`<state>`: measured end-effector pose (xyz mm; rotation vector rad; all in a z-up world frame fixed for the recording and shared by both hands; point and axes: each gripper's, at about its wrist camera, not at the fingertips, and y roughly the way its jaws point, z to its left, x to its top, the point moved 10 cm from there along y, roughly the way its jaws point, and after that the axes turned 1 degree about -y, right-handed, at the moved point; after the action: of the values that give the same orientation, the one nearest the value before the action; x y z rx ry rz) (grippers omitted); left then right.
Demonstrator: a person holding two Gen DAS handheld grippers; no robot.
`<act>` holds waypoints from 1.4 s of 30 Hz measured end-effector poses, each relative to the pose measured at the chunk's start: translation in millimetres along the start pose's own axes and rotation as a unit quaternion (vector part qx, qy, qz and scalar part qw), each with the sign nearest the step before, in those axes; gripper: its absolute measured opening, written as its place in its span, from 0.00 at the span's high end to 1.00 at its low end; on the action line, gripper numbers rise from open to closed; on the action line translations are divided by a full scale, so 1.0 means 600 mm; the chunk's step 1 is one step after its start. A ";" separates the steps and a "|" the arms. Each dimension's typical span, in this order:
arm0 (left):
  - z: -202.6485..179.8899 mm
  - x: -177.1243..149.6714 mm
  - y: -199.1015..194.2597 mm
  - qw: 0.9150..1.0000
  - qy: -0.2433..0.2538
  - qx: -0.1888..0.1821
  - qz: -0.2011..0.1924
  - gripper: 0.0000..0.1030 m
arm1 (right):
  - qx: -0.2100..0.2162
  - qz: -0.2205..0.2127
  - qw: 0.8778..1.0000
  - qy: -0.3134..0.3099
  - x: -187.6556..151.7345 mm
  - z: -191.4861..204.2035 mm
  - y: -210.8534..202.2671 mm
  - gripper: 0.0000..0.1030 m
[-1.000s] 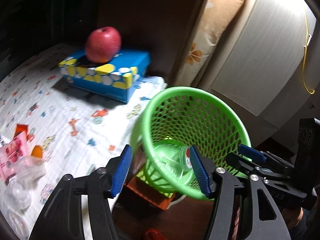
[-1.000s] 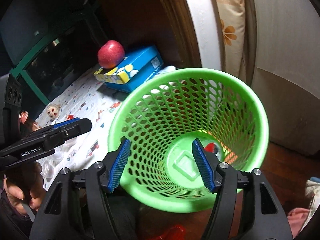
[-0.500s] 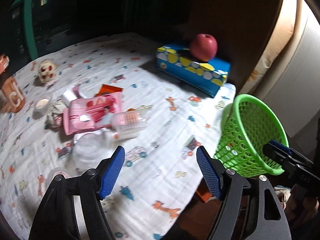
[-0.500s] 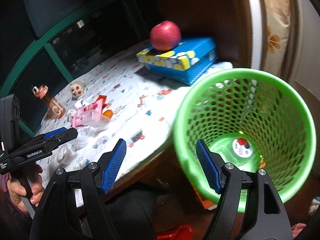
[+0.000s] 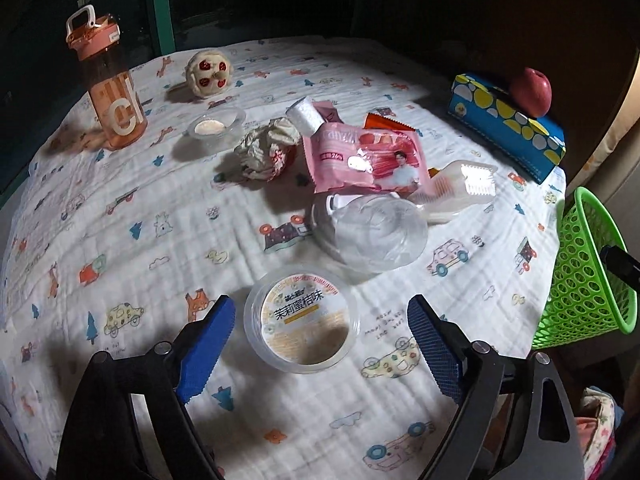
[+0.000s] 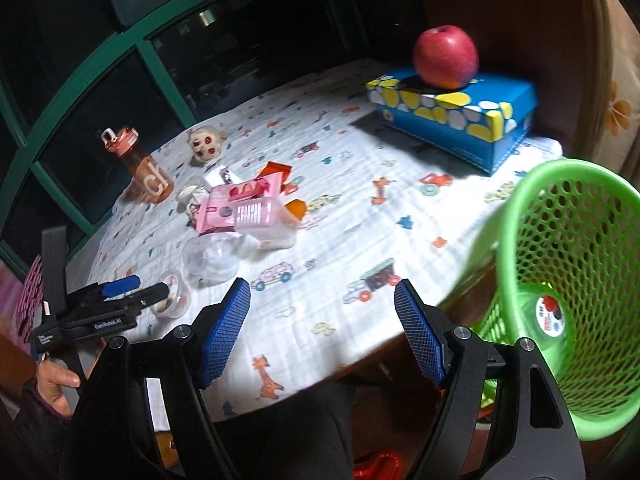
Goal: Collect trash
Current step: 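Move both grippers back toward the trash on the bed, then grasp the jasmine-tea cup with the left gripper while the right gripper grasps the clear cup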
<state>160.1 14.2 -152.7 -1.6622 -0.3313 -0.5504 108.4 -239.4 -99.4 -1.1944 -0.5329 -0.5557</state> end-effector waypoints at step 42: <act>0.104 -0.003 -0.047 0.997 -0.066 -0.014 -0.034 0.39 | 0.036 0.086 0.989 -0.112 -0.018 0.230 0.217 0.30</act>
<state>154.4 80.3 -135.8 -1.7239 -0.4787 -0.4989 172.8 -71.5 -160.1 -1.2272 -0.6281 -0.2553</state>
